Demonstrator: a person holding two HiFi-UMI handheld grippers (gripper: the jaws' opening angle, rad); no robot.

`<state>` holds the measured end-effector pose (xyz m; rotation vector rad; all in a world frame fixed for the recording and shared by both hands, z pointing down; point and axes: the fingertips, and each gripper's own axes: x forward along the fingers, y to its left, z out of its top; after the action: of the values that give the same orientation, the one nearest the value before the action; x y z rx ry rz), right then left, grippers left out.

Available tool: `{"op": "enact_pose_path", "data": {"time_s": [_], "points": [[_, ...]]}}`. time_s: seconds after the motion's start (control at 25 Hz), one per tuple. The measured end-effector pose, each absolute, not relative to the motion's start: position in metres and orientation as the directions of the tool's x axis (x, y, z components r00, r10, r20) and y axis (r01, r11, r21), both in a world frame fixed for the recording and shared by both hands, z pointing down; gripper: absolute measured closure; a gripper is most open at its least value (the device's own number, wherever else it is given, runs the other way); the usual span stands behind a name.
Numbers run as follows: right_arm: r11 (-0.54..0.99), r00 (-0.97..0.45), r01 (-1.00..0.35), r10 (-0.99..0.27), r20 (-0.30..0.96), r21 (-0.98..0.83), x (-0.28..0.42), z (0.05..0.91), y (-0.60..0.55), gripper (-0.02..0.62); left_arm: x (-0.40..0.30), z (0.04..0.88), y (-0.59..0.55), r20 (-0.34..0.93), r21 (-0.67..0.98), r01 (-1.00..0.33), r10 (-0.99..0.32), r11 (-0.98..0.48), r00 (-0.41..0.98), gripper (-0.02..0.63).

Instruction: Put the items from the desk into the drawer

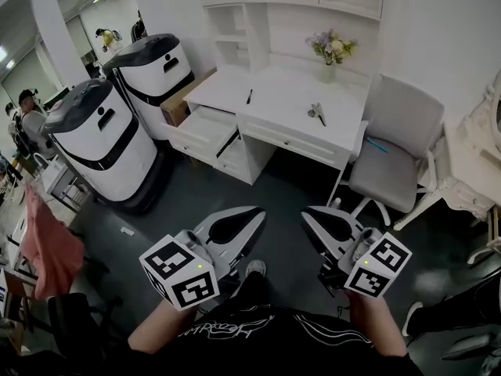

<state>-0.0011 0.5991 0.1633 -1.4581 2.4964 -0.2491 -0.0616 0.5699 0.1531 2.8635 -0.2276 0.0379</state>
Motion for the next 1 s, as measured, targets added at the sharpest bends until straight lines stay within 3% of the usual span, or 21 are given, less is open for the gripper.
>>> {"op": "enact_pose_path", "data": {"time_s": [0.32, 1.0], "points": [[0.468, -0.466, -0.839, -0.882, -0.077, -0.277, 0.020, 0.183, 0.553, 0.586, -0.033, 0.175, 0.523, 0.069, 0.290, -0.133, -0.118, -0.948, 0.991, 0.597], [0.233, -0.263, -0.897, -0.964, 0.030, -0.375, 0.159, 0.222, 0.335, 0.586, 0.104, 0.220, 0.285, 0.104, 0.417, 0.010, 0.059, -0.909, 0.993, 0.597]]}}
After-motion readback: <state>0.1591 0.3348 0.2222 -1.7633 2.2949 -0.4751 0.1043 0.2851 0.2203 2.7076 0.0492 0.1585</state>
